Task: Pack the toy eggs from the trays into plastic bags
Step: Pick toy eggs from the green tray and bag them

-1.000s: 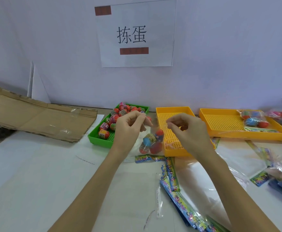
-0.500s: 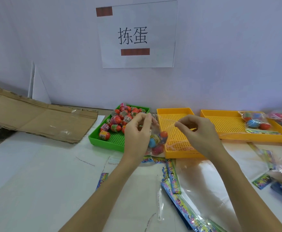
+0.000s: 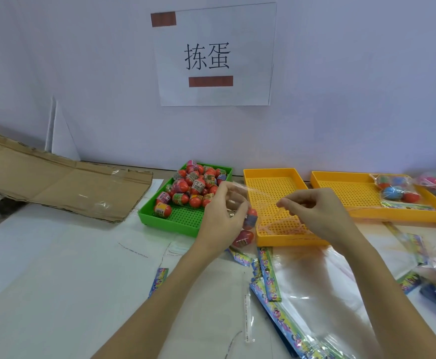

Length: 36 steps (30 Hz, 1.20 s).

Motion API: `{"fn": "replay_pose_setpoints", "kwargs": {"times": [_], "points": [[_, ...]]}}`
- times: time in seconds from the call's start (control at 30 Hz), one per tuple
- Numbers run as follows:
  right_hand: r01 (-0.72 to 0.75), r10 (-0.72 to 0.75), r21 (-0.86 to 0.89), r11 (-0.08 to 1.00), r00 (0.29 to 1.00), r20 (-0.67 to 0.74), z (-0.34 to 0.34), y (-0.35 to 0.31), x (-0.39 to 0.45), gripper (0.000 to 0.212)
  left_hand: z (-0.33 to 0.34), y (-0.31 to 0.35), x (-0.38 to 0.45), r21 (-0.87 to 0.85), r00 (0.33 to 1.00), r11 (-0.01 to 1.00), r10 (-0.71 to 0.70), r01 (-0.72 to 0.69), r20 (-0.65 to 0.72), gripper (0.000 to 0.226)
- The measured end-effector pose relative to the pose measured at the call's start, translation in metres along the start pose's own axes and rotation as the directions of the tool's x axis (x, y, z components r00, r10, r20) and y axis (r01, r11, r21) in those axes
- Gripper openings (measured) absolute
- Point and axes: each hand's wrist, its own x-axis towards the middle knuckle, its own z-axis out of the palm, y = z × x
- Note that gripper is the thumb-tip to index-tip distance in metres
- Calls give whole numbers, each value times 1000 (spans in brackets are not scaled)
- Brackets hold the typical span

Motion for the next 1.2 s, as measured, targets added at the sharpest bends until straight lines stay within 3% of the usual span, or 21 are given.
{"fn": "replay_pose_setpoints", "kwargs": {"times": [0.13,0.27,0.4,0.53,0.73,0.93,1.07,1.2], "points": [[-34,13,-149,988,990,-140,0,8,3,10,-11,0,7,-40,994,999,-15,11,-109,19],[26,-29,-206,978,1000,-8,2,6,1,14,-12,0,7,-98,988,995,-34,19,-153,22],[47,-49,-148,988,999,-6,6,0,-1,5,-9,1,6,-85,990,996,-12,0,-138,24],[76,-60,-321,944,996,60,6,-1,0,6,-12,2,7,-83,989,997,-7,-5,-146,27],[28,-69,-416,909,994,-83,-7,0,3,9,-14,8,8,-116,986,993,-11,-9,-167,21],[152,-172,-121,981,971,-168,7,-22,-3,14,-20,11,11,-288,971,957,-94,27,-220,18],[75,-92,324,943,995,38,22,-41,-9,28,-18,13,10,-414,977,908,-139,61,-161,21],[38,-42,364,930,999,1,32,-40,-10,10,-9,14,5,-430,985,900,-128,67,-113,23]]}}
